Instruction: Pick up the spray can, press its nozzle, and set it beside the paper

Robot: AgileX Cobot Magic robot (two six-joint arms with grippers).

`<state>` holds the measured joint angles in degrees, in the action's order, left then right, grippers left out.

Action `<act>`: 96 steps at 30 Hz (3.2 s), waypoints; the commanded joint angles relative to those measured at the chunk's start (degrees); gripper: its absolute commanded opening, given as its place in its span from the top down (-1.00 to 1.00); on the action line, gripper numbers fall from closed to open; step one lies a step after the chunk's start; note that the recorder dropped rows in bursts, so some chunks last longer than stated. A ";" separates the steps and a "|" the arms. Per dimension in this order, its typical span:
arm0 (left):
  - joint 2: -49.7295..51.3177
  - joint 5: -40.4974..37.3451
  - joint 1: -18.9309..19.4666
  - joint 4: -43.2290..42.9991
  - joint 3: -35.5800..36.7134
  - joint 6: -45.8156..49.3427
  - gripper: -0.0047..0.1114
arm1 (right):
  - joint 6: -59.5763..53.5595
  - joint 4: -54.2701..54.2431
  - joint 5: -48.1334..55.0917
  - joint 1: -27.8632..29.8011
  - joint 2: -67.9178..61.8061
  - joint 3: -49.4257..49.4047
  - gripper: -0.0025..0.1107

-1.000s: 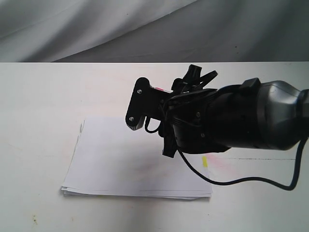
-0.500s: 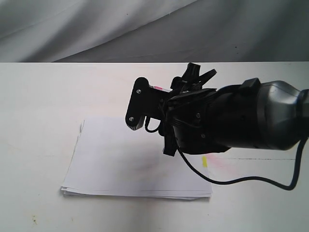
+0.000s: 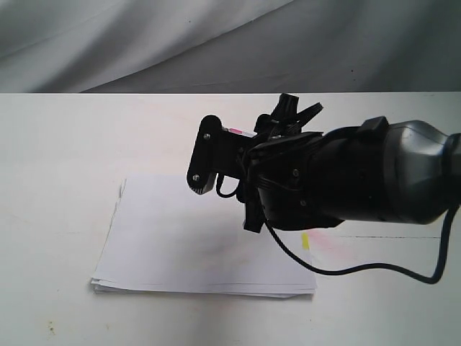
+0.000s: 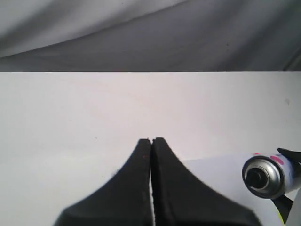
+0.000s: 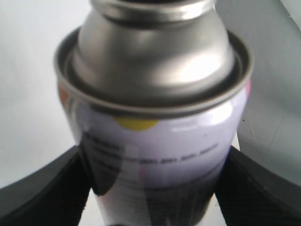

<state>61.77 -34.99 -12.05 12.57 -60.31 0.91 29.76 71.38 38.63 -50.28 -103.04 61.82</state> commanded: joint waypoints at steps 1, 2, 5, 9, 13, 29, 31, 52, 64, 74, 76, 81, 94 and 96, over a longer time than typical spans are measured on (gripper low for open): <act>8.31 -6.37 6.89 18.83 -5.98 15.71 0.92 | 0.13 1.87 0.73 -0.07 0.64 0.28 0.96; 9.60 -7.87 9.16 24.41 -6.43 20.68 0.92 | 0.13 1.87 0.73 -0.07 0.64 0.28 0.96; 14.00 -15.98 17.50 43.28 -6.50 35.92 0.92 | 0.12 1.87 0.62 -0.07 0.64 0.28 0.96; 20.60 -26.42 24.38 58.10 -6.38 50.27 0.92 | 0.12 1.87 0.62 -0.07 0.64 0.28 0.96; 26.39 -32.14 25.08 60.79 -5.74 58.67 0.92 | 0.12 1.87 0.62 -0.07 0.64 0.28 0.96; 37.99 -34.97 19.19 79.24 10.02 95.53 0.92 | -0.58 1.87 0.62 -0.07 0.64 0.28 0.96; 38.53 -34.97 15.82 78.97 10.02 96.84 0.92 | -1.14 1.87 0.62 -0.07 0.64 0.28 0.96; 39.82 -27.91 8.47 83.71 9.92 104.55 0.92 | -4.04 1.87 0.62 -0.07 0.64 0.28 0.96; 43.99 -34.39 8.47 82.88 9.36 103.18 0.92 | -4.04 1.87 0.62 -0.07 0.64 0.28 0.96; 44.25 -33.76 6.29 82.66 7.33 102.58 0.92 | -4.18 1.87 0.62 -0.07 0.64 0.28 0.96; 44.25 -32.32 5.07 82.44 5.95 101.67 0.92 | -4.18 1.76 0.62 -0.07 0.64 0.28 0.96; 44.25 -29.19 3.62 79.50 4.02 100.00 0.92 | -4.44 1.51 1.02 -0.07 0.64 0.28 0.96; 44.35 -27.54 3.39 79.84 4.02 100.00 0.92 | -4.70 1.51 1.05 -0.07 0.64 0.28 0.96; 44.35 -27.54 3.39 79.84 4.02 100.00 0.92 | -4.70 1.51 1.05 -0.07 0.64 0.28 0.96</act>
<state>106.04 -62.89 -8.26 91.90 -55.94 101.33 25.46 71.42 38.87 -50.28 -103.04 61.82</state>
